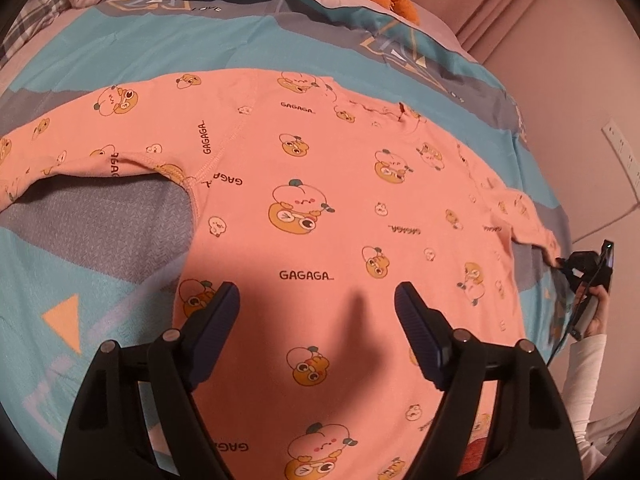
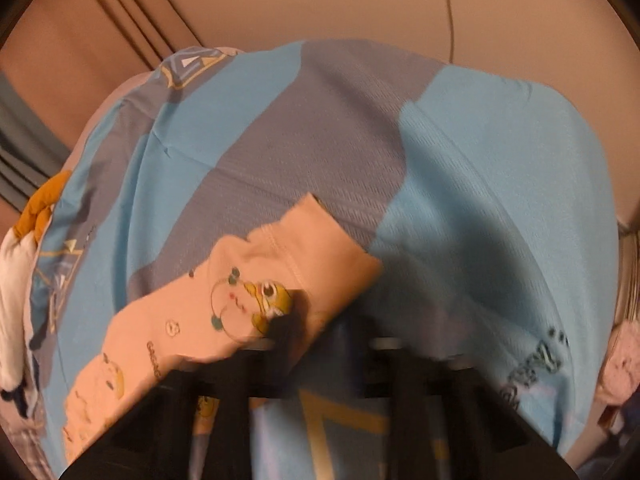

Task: Fold small clothes
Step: 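Grasp the sleeve cuff of the peach sleepsuit with the right gripper, then lift the sleeve and fold it across the sleepsuit body, then release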

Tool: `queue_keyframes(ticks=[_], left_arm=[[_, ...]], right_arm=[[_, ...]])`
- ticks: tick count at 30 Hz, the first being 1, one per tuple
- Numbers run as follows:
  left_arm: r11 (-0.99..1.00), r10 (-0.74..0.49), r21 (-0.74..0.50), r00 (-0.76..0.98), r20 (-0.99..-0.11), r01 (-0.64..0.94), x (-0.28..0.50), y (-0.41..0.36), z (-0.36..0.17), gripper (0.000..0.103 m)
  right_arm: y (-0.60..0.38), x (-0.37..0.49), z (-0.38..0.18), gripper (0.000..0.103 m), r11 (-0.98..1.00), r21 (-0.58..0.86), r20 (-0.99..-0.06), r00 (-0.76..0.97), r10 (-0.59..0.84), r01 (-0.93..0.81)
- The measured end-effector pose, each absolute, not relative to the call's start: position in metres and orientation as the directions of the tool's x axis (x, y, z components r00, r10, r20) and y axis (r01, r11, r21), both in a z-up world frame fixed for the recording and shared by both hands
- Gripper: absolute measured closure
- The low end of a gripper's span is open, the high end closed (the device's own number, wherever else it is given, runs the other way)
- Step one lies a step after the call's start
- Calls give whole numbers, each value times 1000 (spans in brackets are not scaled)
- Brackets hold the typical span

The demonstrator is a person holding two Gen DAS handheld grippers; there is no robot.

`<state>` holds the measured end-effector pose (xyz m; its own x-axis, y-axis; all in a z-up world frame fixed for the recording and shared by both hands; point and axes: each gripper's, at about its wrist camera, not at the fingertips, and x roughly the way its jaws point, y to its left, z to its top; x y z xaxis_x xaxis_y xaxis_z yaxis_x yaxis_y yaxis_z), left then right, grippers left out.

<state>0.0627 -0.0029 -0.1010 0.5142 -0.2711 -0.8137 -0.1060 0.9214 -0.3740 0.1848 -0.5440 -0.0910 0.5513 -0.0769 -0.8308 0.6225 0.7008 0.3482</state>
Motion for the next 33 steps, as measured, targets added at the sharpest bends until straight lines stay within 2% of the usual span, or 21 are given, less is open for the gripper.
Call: queue_keyframes(ticks=[5, 9, 15, 23, 33], left_arm=[[919, -261, -376, 529, -808, -121, 61, 13, -83, 24], [933, -212, -335, 548, -809, -134, 59, 32, -69, 24], [918, -197, -356, 579, -792, -176, 59, 62, -51, 24], [920, -168, -347, 615, -771, -183, 49, 83, -27, 24], [912, -173, -369, 650, -740, -179, 45, 95, -6, 24]], right_arm=[[-556, 180, -59, 97, 740, 332, -756, 634, -162, 585], [-557, 184, -18, 97, 757, 358, -706, 689, -164, 547], [-494, 193, 54, 97, 866, 248, -616, 760, -206, 435], [-373, 196, 110, 97, 969, 190, -511, 858, -42, 161], [-254, 185, 100, 97, 961, 229, -524, 812, 258, -158]])
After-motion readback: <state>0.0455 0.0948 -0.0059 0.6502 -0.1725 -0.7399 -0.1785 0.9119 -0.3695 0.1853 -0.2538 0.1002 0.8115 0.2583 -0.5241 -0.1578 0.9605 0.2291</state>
